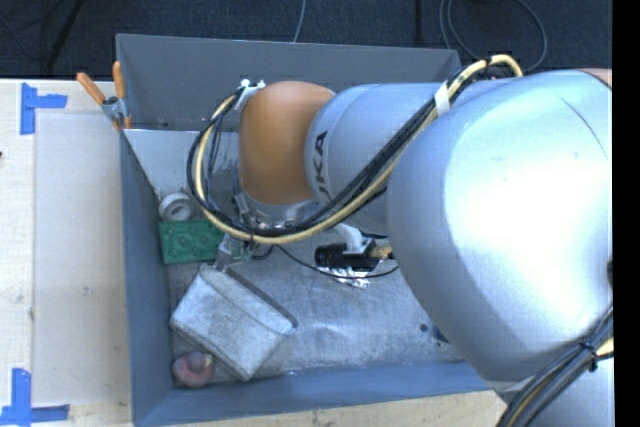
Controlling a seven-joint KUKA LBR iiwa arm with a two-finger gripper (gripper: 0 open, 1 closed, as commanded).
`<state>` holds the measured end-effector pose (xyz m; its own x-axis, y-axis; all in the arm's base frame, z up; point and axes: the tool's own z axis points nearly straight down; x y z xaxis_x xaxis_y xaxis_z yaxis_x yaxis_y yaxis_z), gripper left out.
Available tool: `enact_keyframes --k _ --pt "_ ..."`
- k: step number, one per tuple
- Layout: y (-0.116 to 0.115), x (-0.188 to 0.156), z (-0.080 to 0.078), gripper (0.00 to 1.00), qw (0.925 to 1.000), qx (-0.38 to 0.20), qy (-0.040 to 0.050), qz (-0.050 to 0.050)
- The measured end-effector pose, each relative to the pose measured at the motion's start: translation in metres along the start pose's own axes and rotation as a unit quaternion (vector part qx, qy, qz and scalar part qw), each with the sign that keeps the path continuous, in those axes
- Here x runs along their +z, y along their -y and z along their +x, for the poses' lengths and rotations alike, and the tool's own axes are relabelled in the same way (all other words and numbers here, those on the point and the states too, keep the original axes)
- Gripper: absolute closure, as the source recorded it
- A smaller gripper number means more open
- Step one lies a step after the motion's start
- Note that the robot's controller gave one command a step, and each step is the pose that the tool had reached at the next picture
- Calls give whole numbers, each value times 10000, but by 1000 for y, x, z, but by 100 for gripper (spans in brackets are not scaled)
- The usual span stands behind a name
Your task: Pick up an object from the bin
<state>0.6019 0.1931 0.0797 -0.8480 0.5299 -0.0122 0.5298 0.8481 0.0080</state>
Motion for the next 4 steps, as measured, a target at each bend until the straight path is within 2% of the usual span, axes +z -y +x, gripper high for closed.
enact_keyframes --k 1,2,3,4 --pt "0 3 3 0 10000 1 -37 12" --pt "-34 -2 21 0 9995 319 -16 85" --pt "-34 -6 16 100 9994 329 43 47" --pt "-38 -25 17 100 9997 245 -46 40"
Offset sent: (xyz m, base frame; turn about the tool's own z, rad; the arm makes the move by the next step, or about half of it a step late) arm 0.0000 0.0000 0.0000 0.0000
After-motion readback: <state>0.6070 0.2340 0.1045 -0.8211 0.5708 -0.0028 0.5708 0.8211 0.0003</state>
